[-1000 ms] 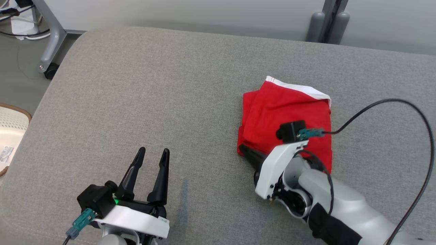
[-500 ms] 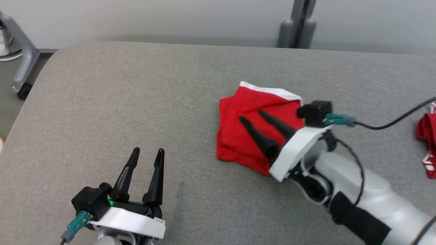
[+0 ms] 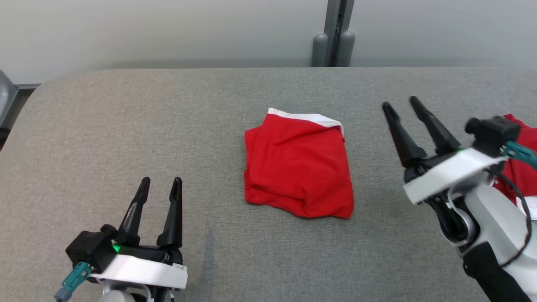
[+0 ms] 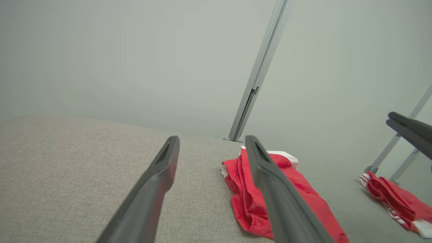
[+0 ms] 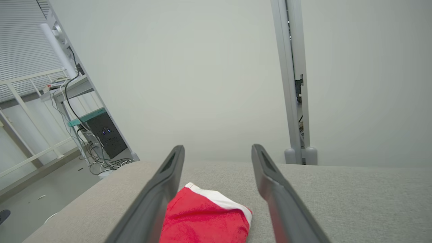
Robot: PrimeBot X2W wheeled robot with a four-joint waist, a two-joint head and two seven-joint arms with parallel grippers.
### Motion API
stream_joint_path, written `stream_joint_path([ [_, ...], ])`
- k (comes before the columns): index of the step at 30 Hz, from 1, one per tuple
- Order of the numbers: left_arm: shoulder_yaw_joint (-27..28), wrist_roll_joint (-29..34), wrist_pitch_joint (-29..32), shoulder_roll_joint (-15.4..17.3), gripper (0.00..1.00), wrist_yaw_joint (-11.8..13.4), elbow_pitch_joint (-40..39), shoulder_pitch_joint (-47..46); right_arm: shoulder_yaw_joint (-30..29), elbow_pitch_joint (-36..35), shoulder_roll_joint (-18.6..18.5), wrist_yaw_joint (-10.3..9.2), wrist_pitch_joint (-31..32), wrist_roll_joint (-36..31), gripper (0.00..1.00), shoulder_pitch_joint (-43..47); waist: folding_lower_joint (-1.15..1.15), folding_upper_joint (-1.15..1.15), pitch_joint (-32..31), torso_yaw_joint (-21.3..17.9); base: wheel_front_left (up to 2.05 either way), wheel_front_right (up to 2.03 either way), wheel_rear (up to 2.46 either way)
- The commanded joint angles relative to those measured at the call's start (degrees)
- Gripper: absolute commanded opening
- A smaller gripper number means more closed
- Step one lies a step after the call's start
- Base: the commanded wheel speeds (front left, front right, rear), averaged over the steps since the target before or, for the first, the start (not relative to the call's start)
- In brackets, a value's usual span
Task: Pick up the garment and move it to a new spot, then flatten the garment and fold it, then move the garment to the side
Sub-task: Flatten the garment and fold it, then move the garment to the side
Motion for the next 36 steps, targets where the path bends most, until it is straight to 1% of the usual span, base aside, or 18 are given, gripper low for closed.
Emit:
stream_joint_path([
  [1, 0.62, 0.54, -0.05, 0.16, 1.0, 0.04, -0.42, 0.36, -2.64, -1.02, 0.21, 0.01, -0.22, -2.17, 1.0, 2.34, 0.0, 0.0, -0.1, -0.41, 0.0, 0.0, 0.0],
  [4, 1.86, 0.84, -0.05, 0.15, 1.0, 0.07, -1.04, 0.64, -10.0, -3.94, 1.99, 0.01, -0.21, -7.24, 1.0, 7.32, 0.0, 0.0, -0.09, -1.09, 0.0, 0.0, 0.0],
  [7, 2.92, 1.14, -0.05, 0.16, 1.0, -0.02, -1.54, 0.99, -15.81, -6.22, 3.69, 0.01, -0.22, -11.91, 1.0, 12.2, 0.0, 0.0, 0.12, -1.68, 0.0, 0.0, 0.0],
  [12, 4.18, 1.86, -0.05, 0.18, 1.0, -0.15, -2.42, 0.6, -22.88, -9.15, 6.61, 0.01, -0.23, -17.82, 1.0, 18.53, 0.0, 0.0, 0.48, -2.32, 0.0, 0.0, 0.0],
  [15, 4.75, 1.99, -0.05, 0.17, 1.0, -0.21, -2.86, 0.66, -25.79, -10.17, 8.73, 0.01, -0.23, -19.89, 1.0, 21.51, 0.0, 0.0, 0.5, -2.52, 0.0, 0.0, 0.0],
  [18, 4.98, 2.07, -0.05, 0.14, 1.0, -0.3, -3.13, 0.96, -26.84, -10.84, 10.17, 0.01, -0.23, -21.21, 1.0, 23.27, 0.0, 0.0, 0.59, -2.82, 0.0, 0.0, 0.0],
  [24, 5.03, 1.98, -0.05, 0.18, 1.0, -0.41, -3.24, 0.7, -28.28, -11.09, 11.44, 0.01, -0.23, -23.23, 1.0, 24.5, 0.0, 0.0, 0.78, -2.92, 0.0, 0.0, 0.0],
  [30, 4.57, 1.94, -0.05, 0.17, 1.0, -0.44, -3.28, 0.55, -28.08, -10.24, 11.98, 0.01, -0.23, -24.76, 1.0, 23.72, 0.0, 0.0, 0.93, -2.56, 0.0, 0.0, 0.0],
  [36, 4.06, 2.59, -0.05, 0.17, 1.0, -0.2, -3.31, 0.31, -29.06, -8.99, 12.14, 0.01, -0.05, -27.25, 1.0, 23.18, 0.0, 0.0, 1.04, -1.77, 0.0, 0.0, 0.0],
])
